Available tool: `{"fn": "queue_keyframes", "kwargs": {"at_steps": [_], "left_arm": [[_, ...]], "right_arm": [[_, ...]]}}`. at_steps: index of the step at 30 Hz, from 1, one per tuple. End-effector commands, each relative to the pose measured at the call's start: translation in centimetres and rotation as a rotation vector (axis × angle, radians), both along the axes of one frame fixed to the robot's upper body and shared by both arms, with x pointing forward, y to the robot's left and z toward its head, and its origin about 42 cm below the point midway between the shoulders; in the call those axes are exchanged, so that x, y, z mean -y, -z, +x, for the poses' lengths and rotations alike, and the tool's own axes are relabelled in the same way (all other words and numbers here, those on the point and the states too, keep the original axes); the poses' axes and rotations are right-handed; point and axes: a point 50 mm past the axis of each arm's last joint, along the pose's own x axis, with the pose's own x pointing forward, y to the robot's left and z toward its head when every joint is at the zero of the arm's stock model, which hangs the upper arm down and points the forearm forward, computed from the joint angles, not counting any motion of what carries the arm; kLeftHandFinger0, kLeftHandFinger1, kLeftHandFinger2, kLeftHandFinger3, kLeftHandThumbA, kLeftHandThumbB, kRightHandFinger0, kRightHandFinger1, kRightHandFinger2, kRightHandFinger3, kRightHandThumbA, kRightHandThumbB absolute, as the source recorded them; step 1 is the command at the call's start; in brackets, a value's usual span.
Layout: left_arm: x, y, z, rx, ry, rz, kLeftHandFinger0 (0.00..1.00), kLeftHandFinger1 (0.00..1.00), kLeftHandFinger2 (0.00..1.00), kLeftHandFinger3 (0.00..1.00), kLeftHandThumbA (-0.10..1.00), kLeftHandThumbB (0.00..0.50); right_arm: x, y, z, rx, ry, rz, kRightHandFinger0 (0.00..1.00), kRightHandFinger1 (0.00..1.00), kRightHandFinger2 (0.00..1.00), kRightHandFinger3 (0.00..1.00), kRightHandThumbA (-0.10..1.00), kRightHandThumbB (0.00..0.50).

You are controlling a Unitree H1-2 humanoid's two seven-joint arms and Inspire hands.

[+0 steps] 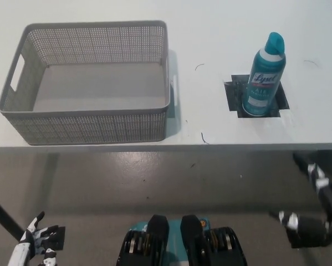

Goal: Use the right hand to pick up an air purifying spray and put it inside a container

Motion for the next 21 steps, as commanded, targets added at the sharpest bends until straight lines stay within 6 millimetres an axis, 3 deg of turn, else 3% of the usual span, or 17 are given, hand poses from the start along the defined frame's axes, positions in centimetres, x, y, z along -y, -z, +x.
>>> {"fn": "queue_keyframes", "kwargs": {"at_steps": [1,4,6,7,10,16,21], "left_arm": [[-0.2,-1.0,0.2,0.071,0.002,0.026,0.56,0.71,0.8,1.0,0.08,0.274],[-0.2,-0.9,0.2,0.07,0.0,0.016,0.56,0.71,0.8,1.0,0.09,0.278],[-0.1,-0.9,0.2,0.068,0.004,0.019,0.56,0.71,0.8,1.0,0.08,0.272],[-0.1,-1.0,0.1,0.07,0.001,0.016,0.56,0.71,0.79,1.0,0.05,0.277],[-0.1,-1.0,0.1,0.076,0.004,0.026,0.56,0.7,0.79,1.0,0.02,0.278],[0.0,-0.7,-0.1,0.066,0.011,0.023,0.54,0.7,0.79,1.0,0.07,0.292],[0.1,-0.7,-0.4,0.061,0.012,0.012,0.56,0.72,0.8,1.0,0.06,0.289]], "right_arm": [[0.5,-4.2,3.0,0.037,0.0,0.028,1.0,1.0,1.0,1.0,0.92,0.431],[0.2,-5.8,5.4,0.073,0.008,-0.003,1.0,1.0,1.0,1.0,0.95,0.455],[0.0,-6.8,7.1,0.087,0.003,-0.005,1.0,1.0,1.0,1.0,0.95,0.44],[-0.2,-7.3,8.7,0.115,0.022,-0.029,1.0,1.0,1.0,1.0,0.98,0.478],[-0.6,-7.9,11.4,0.092,0.031,-0.079,1.0,1.0,1.0,1.0,1.0,0.5],[-1.2,-7.1,14.2,0.013,0.001,-0.086,1.0,1.0,1.0,1.0,0.99,0.5],[-1.3,-6.6,15.5,-0.017,0.0,-0.057,1.0,1.0,1.0,1.0,0.95,0.5]]}}
